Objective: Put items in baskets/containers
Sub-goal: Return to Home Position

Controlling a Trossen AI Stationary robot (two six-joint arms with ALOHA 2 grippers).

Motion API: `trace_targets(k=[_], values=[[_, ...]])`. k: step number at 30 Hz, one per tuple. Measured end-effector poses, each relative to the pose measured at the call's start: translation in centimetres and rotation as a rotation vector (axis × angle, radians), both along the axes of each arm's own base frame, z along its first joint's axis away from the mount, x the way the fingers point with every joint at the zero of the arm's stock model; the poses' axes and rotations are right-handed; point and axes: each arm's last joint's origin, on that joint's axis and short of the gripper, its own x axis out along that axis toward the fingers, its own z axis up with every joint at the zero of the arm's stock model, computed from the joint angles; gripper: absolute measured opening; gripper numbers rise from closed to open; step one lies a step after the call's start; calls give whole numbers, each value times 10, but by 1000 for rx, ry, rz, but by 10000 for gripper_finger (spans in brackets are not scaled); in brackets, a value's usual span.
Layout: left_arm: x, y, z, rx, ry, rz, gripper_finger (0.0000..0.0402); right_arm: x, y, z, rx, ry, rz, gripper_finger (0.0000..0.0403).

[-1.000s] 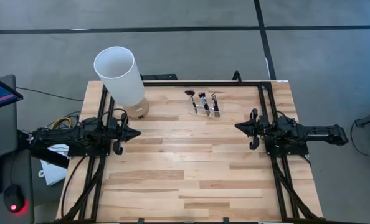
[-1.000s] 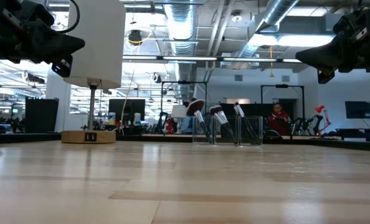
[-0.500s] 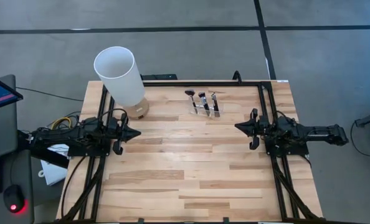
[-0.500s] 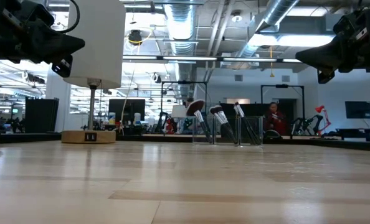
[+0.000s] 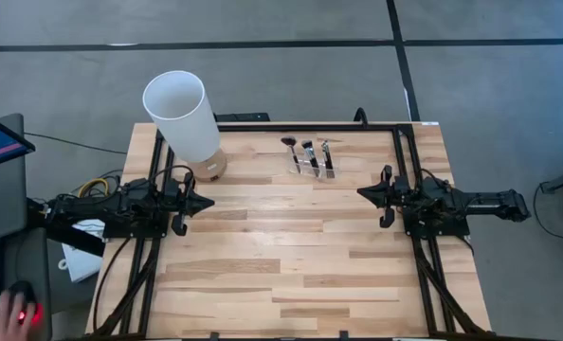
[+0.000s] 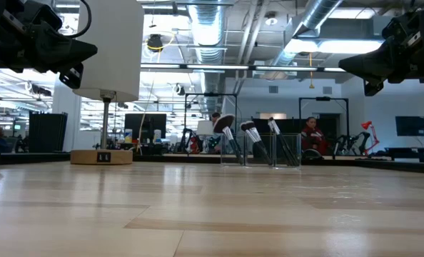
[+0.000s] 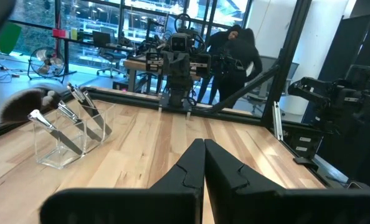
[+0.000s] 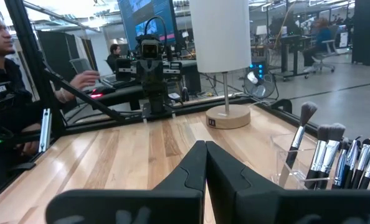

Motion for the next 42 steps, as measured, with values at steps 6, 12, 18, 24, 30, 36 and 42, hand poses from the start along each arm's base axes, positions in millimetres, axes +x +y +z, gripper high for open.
trace_targets(k=[6, 12, 18, 24, 30, 36, 42], values=[[0, 0, 0, 0, 0, 0, 6, 0, 0, 0, 0, 0, 0, 0], [0, 0, 0, 0, 0, 0, 6, 0, 0, 0, 0, 0, 0, 0], [0, 0, 0, 0, 0, 0, 6, 0, 0, 0, 0, 0, 0, 0], [2, 0, -2, 0, 28, 0, 6, 0, 0, 0, 0, 0, 0, 0], [5, 0, -6, -1, 72, 0, 6, 0, 0, 0, 0, 0, 0, 0], [8, 0, -8, -1, 106, 0, 6, 0, 0, 0, 0, 0, 0, 0], [10, 0, -11, -1, 139, 0, 6, 0, 0, 0, 0, 0, 0, 0]])
